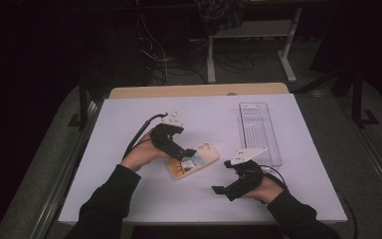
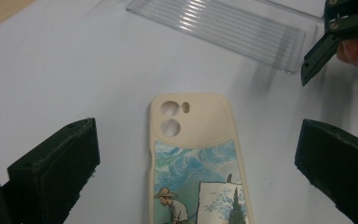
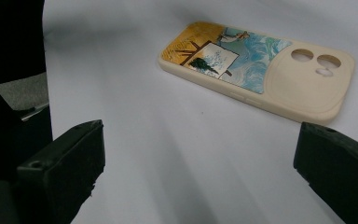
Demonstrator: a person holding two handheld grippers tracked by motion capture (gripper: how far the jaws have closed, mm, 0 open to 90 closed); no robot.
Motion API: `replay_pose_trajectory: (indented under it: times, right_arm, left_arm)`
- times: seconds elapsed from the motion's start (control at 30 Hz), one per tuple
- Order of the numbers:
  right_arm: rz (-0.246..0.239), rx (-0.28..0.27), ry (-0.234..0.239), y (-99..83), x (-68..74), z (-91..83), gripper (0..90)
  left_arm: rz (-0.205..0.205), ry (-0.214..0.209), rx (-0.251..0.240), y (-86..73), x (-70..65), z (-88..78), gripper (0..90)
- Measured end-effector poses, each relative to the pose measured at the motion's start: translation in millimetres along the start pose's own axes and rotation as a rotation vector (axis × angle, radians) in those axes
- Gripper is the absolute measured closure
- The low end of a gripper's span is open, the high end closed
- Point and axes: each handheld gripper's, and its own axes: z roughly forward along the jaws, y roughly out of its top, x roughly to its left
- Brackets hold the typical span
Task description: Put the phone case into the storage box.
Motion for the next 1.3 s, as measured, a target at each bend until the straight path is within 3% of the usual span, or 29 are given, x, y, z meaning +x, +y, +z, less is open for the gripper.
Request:
replay_pose_trajectory:
  times: [0.23,0.4,0.43,0.47,0.6,0.77,1.3]
  right_arm:
    - [0.002,0.003,0.003,-0.1,-0.2,0.3,1.2]
    - [-0.002,0.006,0.002,-0.1,-0.3,0.4,1.2]
    - [0.001,0.004,0.002,-0.1,-0.3,0.2,1.2]
    - [0.001,0.004,0.002,-0.1,-0.3,0.2,1.2]
    - [-0.005,0.008,-0.002,-0.5,-1.1,0.6,1.2]
    - [-0.005,0.009,-0.004,-0.5,-1.0,0.4,1.2]
    - [-0.008,0.024,-0.009,-1.1,-0.9,1.3,1.3]
  left_arm:
    - [0.026,0.01,0.068,-3.6,0.1,2.1,0.0]
    - [0.012,0.014,0.077,-6.9,0.1,4.5,0.0]
    - [-0.005,0.014,0.076,-7.8,-0.9,5.0,0.0]
    - [0.014,0.016,0.093,-8.3,0.4,4.8,0.0]
    - [0.015,0.021,0.106,-11.2,-0.1,7.6,0.0]
    - [-0.012,0.024,0.108,-16.6,-2.5,12.1,0.0]
    - [-0.021,0.028,0.157,-28.0,-7.8,23.9,0.0]
